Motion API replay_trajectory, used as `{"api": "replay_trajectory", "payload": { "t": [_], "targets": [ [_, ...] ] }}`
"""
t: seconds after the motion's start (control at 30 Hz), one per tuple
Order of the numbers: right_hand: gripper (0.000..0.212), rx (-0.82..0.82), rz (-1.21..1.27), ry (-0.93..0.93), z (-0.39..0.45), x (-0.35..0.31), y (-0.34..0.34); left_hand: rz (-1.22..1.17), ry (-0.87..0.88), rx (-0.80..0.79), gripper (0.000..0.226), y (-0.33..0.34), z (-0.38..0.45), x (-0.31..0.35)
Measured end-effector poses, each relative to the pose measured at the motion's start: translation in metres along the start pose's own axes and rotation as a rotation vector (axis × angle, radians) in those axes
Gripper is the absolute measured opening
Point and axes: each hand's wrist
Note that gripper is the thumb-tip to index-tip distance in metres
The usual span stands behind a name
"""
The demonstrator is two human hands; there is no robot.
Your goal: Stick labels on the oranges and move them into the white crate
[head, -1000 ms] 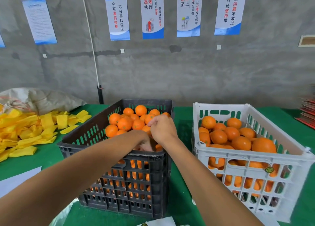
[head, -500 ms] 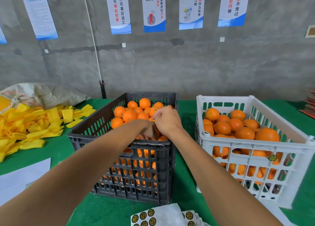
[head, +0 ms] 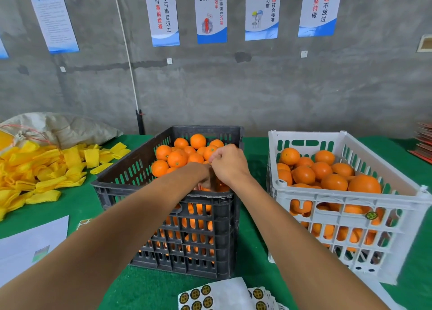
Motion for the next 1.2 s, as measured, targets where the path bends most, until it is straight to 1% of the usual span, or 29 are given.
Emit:
{"api": "replay_trajectory", "payload": {
  "t": [0.03,0.07,0.1,0.13,0.17,0.2,0.23,0.3,0.4,0.47,0.5,0.57,0.63,0.7,0.8,0.87,0.93,0.97,1.0,1.1,1.13,1.2],
  "targets": [
    [0.028,0.004,0.024,0.012,0.0,0.0,0.0,-0.011,0.045,0.022,0.042,-0.001,-0.003,0.002],
    [0.027,0.012,0.058,0.028,0.001,0.0,-0.001,-0.034,0.118,0.093,0.03,-0.005,-0.008,0.003],
    [0.025,0.027,0.093,0.04,0.0,0.0,-0.002,-0.064,0.198,0.24,0.018,-0.01,-0.015,0.003],
    [0.025,0.046,0.115,0.037,-0.002,0.0,-0.004,-0.096,0.271,0.422,0.014,-0.014,-0.024,0.002],
    [0.027,0.066,0.12,0.012,-0.004,-0.001,-0.006,-0.159,0.333,0.603,0.017,-0.018,-0.034,0.002],
    [0.03,0.087,0.123,-0.03,-0.007,-0.001,-0.009,-0.278,0.377,0.746,0.027,-0.022,-0.047,0.004],
    [0.034,0.111,0.14,-0.075,-0.01,-0.001,-0.013,-0.399,0.406,0.841,0.034,-0.024,-0.061,0.007],
    [0.04,0.165,0.25,-0.143,-0.024,0.0,-0.023,-0.552,0.464,0.975,0.042,-0.018,-0.09,0.015],
    [0.042,0.25,0.501,-0.249,-0.061,0.011,-0.041,-0.655,0.633,1.188,0.054,0.007,-0.131,0.033],
    [0.047,0.281,0.616,-0.29,-0.095,0.026,-0.048,-0.681,0.744,1.289,0.059,0.032,-0.151,0.044],
    [0.05,0.284,0.659,-0.286,-0.113,0.035,-0.048,-0.678,0.787,1.305,0.06,0.048,-0.159,0.049],
    [0.052,0.239,0.68,-0.251,-0.146,0.059,-0.046,-0.672,0.823,1.281,0.061,0.085,-0.169,0.057],
    [0.05,0.153,0.59,-0.217,-0.174,0.089,-0.038,-0.696,0.804,1.207,0.062,0.13,-0.172,0.063],
    [0.048,0.041,0.472,-0.199,-0.198,0.118,-0.028,-0.749,0.75,1.096,0.061,0.178,-0.171,0.069],
    [0.036,-0.183,0.378,-0.127,-0.224,0.155,-0.013,-0.772,0.643,0.922,0.057,0.237,-0.162,0.073],
    [0.032,-0.32,0.306,-0.096,-0.235,0.173,-0.009,-0.764,0.573,0.792,0.057,0.264,-0.156,0.07],
    [0.031,-0.403,0.178,-0.114,-0.245,0.188,-0.01,-0.765,0.518,0.682,0.06,0.283,-0.15,0.062],
    [0.032,-0.438,0.115,-0.139,-0.25,0.194,-0.01,-0.788,0.493,0.655,0.061,0.289,-0.147,0.058],
    [0.038,-0.48,0.062,-0.158,-0.255,0.199,-0.011,-0.829,0.468,0.644,0.061,0.295,-0.146,0.055],
    [0.074,-0.606,-0.035,-0.144,-0.269,0.21,-0.011,-0.977,0.4,0.654,0.059,0.303,-0.143,0.055],
    [0.082,-0.629,-0.069,-0.164,-0.271,0.212,-0.011,-1.02,0.377,0.665,0.058,0.305,-0.143,0.057],
    [0.084,-0.638,-0.137,-0.222,-0.271,0.212,-0.01,-1.096,0.317,0.708,0.056,0.307,-0.141,0.058]
  ]
}}
Point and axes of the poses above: each hand's wrist, its own z-axis towards the middle knuckle, its own y-axis out of the palm, x = y × z, and after that the axes turned 3 degrees about y, right-handed
